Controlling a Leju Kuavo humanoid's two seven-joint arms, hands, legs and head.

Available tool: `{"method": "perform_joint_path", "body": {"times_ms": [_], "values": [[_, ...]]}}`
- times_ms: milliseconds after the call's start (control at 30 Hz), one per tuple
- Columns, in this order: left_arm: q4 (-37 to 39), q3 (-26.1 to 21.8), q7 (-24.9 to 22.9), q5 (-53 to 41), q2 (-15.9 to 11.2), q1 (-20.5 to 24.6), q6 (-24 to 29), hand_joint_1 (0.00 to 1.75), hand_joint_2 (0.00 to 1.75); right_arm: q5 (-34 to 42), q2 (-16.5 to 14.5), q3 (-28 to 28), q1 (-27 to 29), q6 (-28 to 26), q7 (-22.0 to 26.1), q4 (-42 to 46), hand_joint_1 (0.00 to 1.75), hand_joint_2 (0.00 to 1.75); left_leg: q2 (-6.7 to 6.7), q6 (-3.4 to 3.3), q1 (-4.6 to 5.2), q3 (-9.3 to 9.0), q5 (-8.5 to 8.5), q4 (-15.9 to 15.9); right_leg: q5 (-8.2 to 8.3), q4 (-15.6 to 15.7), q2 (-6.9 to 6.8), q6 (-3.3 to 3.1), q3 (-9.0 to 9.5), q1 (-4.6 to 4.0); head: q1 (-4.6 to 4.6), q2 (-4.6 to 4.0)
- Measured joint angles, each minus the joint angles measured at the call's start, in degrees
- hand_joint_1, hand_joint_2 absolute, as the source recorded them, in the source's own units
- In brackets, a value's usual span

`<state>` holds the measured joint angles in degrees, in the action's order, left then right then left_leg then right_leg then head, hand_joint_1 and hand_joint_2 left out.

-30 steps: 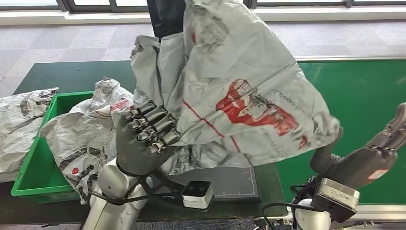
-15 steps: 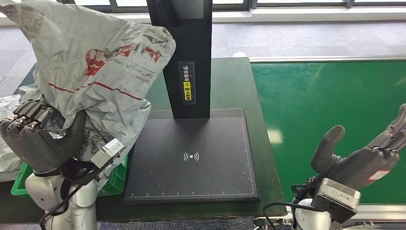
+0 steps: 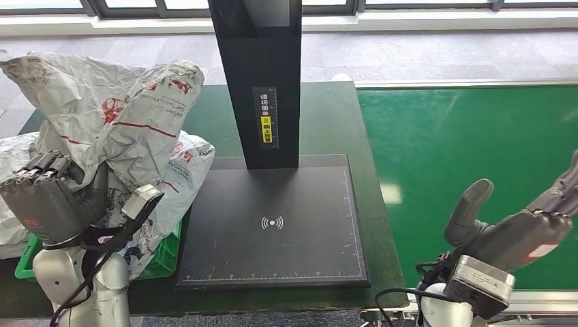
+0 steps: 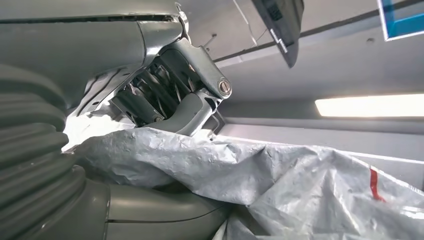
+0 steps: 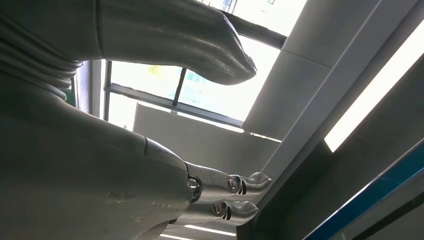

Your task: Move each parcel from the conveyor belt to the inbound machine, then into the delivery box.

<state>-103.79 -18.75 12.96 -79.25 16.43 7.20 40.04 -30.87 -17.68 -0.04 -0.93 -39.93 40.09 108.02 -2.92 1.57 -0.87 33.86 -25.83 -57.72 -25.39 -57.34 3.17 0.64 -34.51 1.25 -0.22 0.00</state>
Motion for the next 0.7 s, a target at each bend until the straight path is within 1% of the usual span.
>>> {"method": "perform_joint_path", "body": {"times_ms": [233, 333, 367, 467, 500, 633, 700], "values": [[1.51, -1.19, -0.74, -0.18, 0.02, -0.01, 0.00, 1.75, 1.75, -0.04, 0.00, 0.00, 0.03, 0.00, -0.05, 0.29, 0.00, 0.00, -0.01, 0.00, 0.00, 0.01, 0.00, 0.00, 0.00, 0.00, 0.00, 0.00, 0.01, 0.01, 0.01, 0.00], [3.49, -2.05, -1.40, -1.31, 0.04, 0.34, 0.00, 1.75, 1.75, -0.10, 0.00, 0.00, 0.05, 0.00, -0.09, 0.45, 0.00, 0.00, -0.02, 0.00, 0.01, 0.00, 0.00, 0.00, 0.00, 0.00, -0.01, 0.00, 0.01, 0.01, 0.01, 0.00], [4.43, -2.37, -1.44, -1.72, 0.06, 0.56, 0.00, 1.39, 1.75, -0.10, 0.00, 0.00, 0.05, 0.00, -0.06, 0.46, 0.00, 0.00, -0.01, 0.00, 0.01, 0.00, 0.00, 0.00, 0.00, 0.00, -0.01, 0.00, 0.01, 0.01, 0.01, 0.00], [7.48, -3.89, -0.47, -2.01, 0.21, 1.56, 0.00, 0.08, 1.75, -0.10, 0.00, 0.00, 0.07, 0.00, -0.04, 0.52, 0.00, 0.00, -0.01, 0.00, 0.01, 0.00, 0.00, 0.00, 0.00, 0.00, -0.01, 0.00, 0.02, 0.01, 0.00, 0.00], [8.47, -4.38, -0.68, -2.35, 0.30, 1.83, 0.00, 0.00, 1.75, -0.10, 0.00, 0.00, 0.09, 0.00, -0.04, 0.55, 0.00, 0.00, 0.00, 0.01, 0.01, -0.01, 0.00, 0.00, 0.00, 0.00, 0.01, -0.01, 0.01, 0.01, 0.00, 0.00], [12.85, -4.58, -5.94, -5.87, 0.51, 2.47, 0.00, 0.00, 1.75, -0.10, 0.00, 0.00, 0.29, 0.00, -0.04, 0.82, 0.00, 0.00, 0.00, 0.01, 0.01, -0.03, 0.00, -0.01, 0.00, 0.00, 0.03, -0.01, 0.01, 0.01, 0.00, 0.00], [14.90, -4.43, -6.81, -6.28, 0.54, 2.80, 0.00, 0.00, 1.75, -0.10, 0.00, 0.00, 0.34, 0.00, -0.02, 0.98, 0.00, 0.00, 0.00, 0.01, 0.01, -0.03, 0.00, -0.01, 0.01, 0.00, 0.04, -0.01, 0.01, 0.01, 0.00, 0.00]]}}
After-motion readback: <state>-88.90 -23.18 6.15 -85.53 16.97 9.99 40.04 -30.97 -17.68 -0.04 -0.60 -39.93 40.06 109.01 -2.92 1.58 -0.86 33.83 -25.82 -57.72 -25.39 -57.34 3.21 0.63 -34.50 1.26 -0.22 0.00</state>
